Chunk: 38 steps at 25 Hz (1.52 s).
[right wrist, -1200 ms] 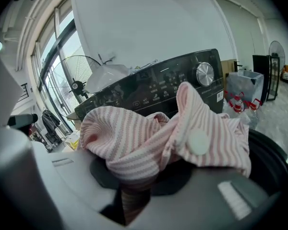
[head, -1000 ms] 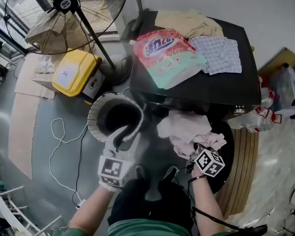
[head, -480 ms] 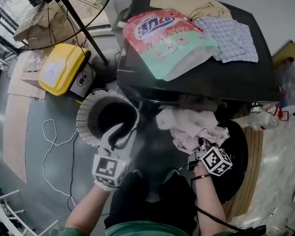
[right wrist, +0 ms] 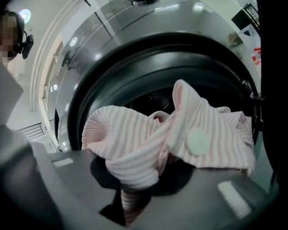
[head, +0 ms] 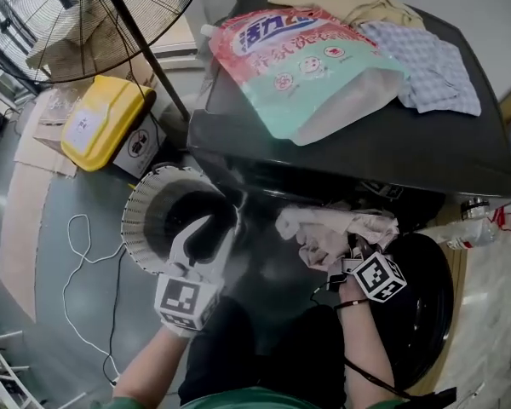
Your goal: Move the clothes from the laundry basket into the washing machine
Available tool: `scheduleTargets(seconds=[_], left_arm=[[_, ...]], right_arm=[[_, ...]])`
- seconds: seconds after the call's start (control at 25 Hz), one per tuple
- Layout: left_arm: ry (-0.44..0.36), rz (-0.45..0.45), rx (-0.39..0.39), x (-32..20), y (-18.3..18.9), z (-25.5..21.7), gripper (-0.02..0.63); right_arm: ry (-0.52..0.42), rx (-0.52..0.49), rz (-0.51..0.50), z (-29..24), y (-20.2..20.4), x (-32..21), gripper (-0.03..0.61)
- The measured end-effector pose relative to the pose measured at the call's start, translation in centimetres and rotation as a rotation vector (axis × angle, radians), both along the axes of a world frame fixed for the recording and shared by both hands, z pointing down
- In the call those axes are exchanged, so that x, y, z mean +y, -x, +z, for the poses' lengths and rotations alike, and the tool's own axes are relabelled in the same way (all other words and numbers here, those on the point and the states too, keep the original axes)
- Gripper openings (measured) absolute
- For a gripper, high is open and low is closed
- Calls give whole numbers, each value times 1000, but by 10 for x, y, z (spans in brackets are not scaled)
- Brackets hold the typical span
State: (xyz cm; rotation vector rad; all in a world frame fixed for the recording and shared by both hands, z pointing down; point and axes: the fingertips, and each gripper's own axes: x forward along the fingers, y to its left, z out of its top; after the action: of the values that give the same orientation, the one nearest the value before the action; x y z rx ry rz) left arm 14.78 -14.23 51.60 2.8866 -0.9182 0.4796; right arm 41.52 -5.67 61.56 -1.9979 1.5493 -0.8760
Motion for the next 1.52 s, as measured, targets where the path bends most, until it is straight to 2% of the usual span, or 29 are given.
scheduleTargets(seconds=[0.24, 0.4, 0.52, 0.72, 0.84, 1.04, 1.24, 1.4, 1.52], left_arm=[[-52, 5, 106, -9, -14, 60, 144], [-71, -10, 137, -12, -8, 95, 149], [-93, -22, 135, -17, 2, 108, 152], [-113, -44, 119, -14, 13, 116, 152], [-123, -60, 118, -17, 18, 116, 150], [-132, -56, 118, -15, 20, 112, 155], [-116, -33, 131, -12, 14, 118, 155], [-107, 3, 147, -5, 4, 123, 155], [-103, 30, 156, -1, -4, 123, 155]], right_arm=[[-123, 118, -48, 47, -24, -43, 97], [-111, 218, -56, 81, -41, -65, 100], [-15, 307, -73, 110, -56, -84, 104], [320, 524, -196, 171, -63, -103, 125], [426, 606, -275, 191, -57, -109, 166], [453, 577, -283, 192, -58, -101, 382], [397, 595, -256, 167, -49, -73, 393], [327, 525, -220, 153, -37, -45, 393], [322, 516, -256, 153, -17, -28, 393]])
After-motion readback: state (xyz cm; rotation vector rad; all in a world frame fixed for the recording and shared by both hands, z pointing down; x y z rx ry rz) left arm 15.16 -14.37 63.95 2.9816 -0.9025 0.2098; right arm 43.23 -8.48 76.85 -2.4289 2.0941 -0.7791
